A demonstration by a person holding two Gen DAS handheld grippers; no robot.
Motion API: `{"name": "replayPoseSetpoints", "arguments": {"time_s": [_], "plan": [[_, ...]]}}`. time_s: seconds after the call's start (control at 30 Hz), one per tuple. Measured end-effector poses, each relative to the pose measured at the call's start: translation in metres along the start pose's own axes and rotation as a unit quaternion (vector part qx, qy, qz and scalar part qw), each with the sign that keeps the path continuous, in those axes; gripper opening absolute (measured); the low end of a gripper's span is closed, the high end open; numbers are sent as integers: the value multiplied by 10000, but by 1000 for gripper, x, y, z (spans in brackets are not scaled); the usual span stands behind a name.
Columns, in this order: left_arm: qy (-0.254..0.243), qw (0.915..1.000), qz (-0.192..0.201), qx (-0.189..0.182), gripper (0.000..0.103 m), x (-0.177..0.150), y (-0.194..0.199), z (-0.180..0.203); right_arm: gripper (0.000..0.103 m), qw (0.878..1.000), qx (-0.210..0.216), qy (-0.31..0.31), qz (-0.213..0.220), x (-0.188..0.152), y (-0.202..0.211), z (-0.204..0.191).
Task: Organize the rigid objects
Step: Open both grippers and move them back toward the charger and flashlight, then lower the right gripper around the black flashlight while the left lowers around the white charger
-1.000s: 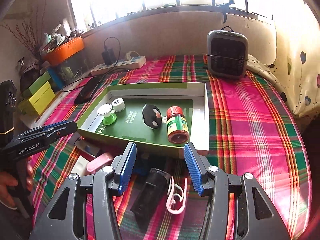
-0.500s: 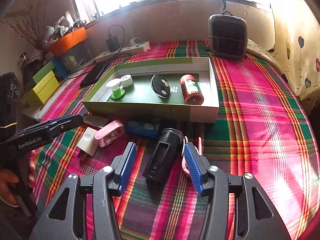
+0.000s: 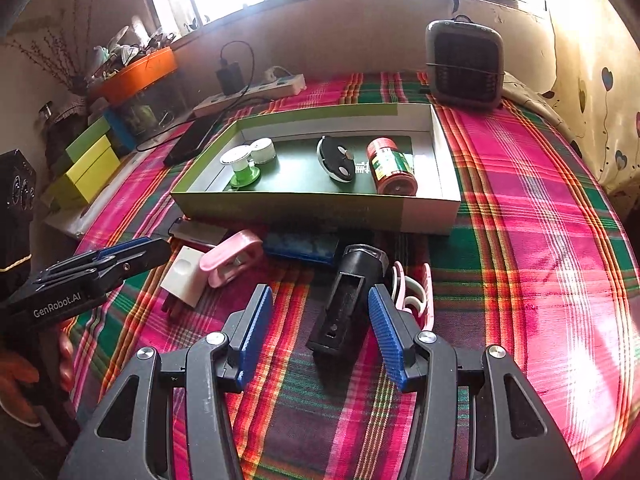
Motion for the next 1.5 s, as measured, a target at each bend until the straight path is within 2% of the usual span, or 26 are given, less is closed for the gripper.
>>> {"name": "replayPoseSetpoints", "arguments": {"time_s": [0.17,0.53,0.6,0.67,0.7,1.0,1.5], "plan": [[-51,10000,-62,-17,43,-3,-2,3,51,9998,-77,-124,-154,-2,-9,7],[-282,9993,-243,-74,43,-14,-9,14,51,9982,-462,323,-198,2,-14,1],[-342,9990,-283,-64,43,-17,-10,18,46,9976,-549,365,-190,1,-14,1],[-399,9987,-309,-57,43,-19,-12,22,31,9969,-668,354,-196,0,-13,5],[-435,9985,-325,-49,43,-20,-13,24,29,9968,-698,333,-197,-1,-13,7],[-550,9976,-356,224,43,-22,-21,27,28,9979,-545,330,-126,-2,-12,9],[-573,9962,-131,645,43,-17,-23,17,28,9991,-321,265,-63,-2,-12,11]]}}
Point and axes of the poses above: each gripper's, at about its wrist camera, not at the fingertips, and y roughly against the way its jaws point, z to its right, x to its top, the point moved 4 cm from there along -y, roughly the way its jaws point, and after that the axes turned 14 degrees about y, right-handed, at the moved point
